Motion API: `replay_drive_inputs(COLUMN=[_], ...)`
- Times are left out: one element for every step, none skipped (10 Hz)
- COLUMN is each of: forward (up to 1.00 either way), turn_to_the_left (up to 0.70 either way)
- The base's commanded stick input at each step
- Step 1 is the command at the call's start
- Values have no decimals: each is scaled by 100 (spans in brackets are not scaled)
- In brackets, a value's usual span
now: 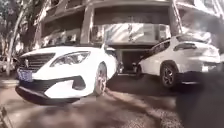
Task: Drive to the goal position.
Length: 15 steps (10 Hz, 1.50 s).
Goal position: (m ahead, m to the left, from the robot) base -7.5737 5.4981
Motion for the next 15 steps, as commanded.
replay_drive_inputs(forward=[45,45,45,45,45,45,45,45,45,45,45,45,45,45,45], turn_to_the_left=[-27,-27,-27,-27,-27,-27,-27,-27,-27,-27,-27,-27,-27,-27,-1])
